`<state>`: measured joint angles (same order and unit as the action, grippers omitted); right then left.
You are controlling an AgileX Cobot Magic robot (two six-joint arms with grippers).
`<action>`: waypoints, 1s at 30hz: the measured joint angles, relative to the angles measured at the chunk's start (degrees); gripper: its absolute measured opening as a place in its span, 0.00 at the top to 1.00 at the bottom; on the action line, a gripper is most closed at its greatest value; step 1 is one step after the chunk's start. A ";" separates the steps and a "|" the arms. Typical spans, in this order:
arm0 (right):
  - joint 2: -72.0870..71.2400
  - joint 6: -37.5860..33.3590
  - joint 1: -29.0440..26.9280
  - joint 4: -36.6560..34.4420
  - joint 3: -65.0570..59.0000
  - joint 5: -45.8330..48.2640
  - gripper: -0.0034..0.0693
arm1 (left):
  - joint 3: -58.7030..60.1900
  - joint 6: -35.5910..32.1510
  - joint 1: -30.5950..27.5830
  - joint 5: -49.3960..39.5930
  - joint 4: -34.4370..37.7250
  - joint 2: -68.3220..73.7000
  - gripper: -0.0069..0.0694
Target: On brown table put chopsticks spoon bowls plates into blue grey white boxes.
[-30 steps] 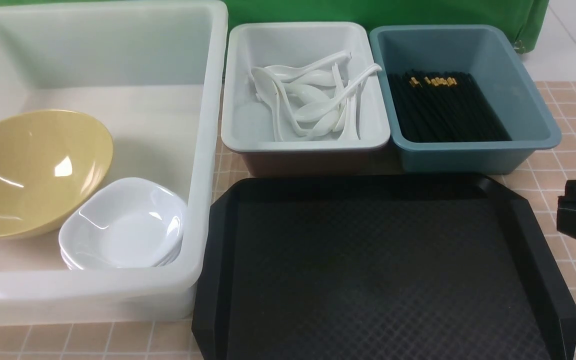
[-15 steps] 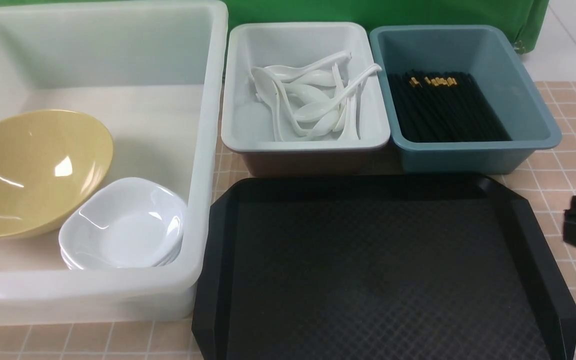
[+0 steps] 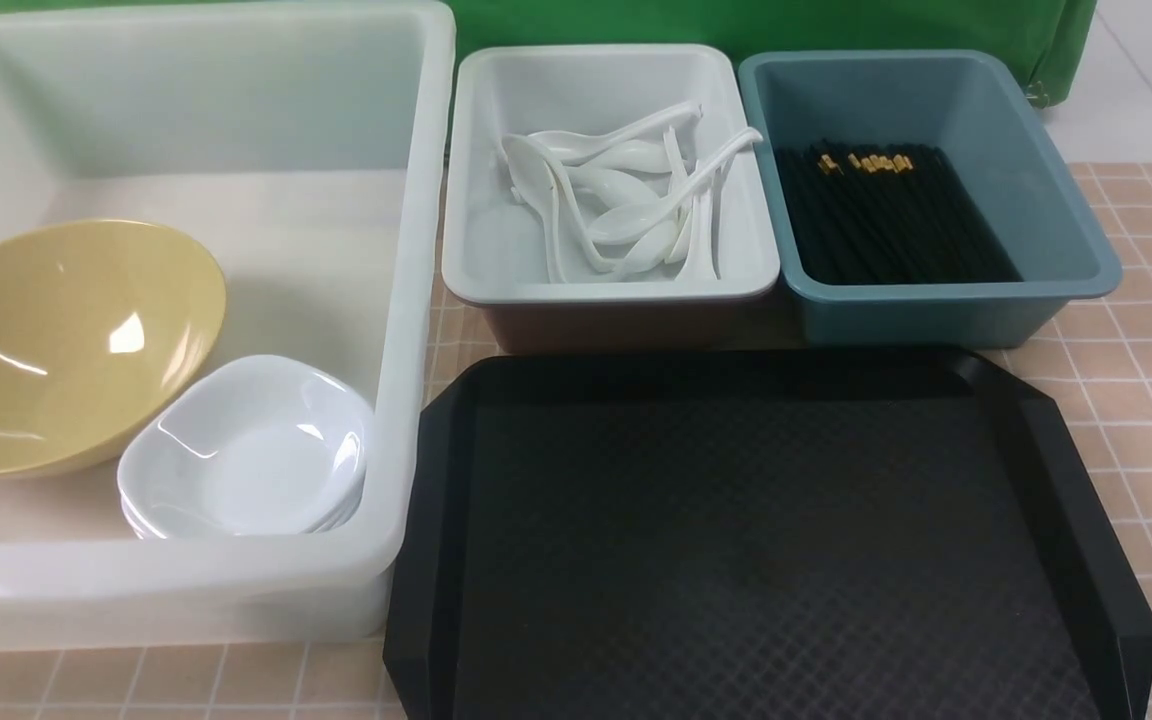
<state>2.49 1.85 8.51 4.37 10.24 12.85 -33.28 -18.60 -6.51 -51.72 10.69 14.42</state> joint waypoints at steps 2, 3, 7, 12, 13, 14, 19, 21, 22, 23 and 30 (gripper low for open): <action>-2.75 1.69 -6.81 0.00 -4.36 1.78 0.90 | 0.00 0.00 0.00 -0.05 0.00 0.00 0.91; -3.01 2.16 -8.98 0.00 -5.86 2.45 0.90 | 0.00 0.00 0.00 0.00 0.00 0.00 0.91; -3.13 3.19 -13.14 0.00 -10.84 3.33 0.90 | 0.00 0.00 0.00 -0.20 0.02 0.00 0.91; -3.15 5.52 -11.93 0.29 -11.82 3.83 0.90 | 0.00 0.00 0.00 -0.20 0.02 0.00 0.91; -3.15 5.58 -11.71 0.37 -11.82 4.03 0.90 | 0.00 0.00 0.00 -0.20 0.02 0.00 0.91; -3.15 5.71 -11.05 0.86 -11.82 4.71 0.90 | 0.00 0.00 0.00 -0.20 0.07 0.00 0.91; -3.15 5.77 -10.70 0.94 -11.82 4.81 0.90 | 0.00 0.14 0.00 -0.20 0.17 0.00 0.91; -3.15 5.84 -10.70 0.94 -11.82 4.90 0.90 | 0.00 0.14 0.00 -0.20 0.17 0.00 0.91; -3.15 5.85 -10.70 0.94 -11.82 4.90 0.90 | 0.00 0.07 0.00 -0.20 0.17 0.00 0.91; -3.15 5.85 -10.70 0.94 -11.82 4.90 0.90 | 0.00 0.07 0.00 -0.20 0.17 0.00 0.91; -3.15 5.90 -10.70 0.98 -11.82 4.90 0.90 | 0.00 0.07 0.00 -0.20 0.17 0.00 0.91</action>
<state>-0.66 7.76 -2.19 5.35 -1.58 17.75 -33.28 -18.53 -6.51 -51.93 10.87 14.42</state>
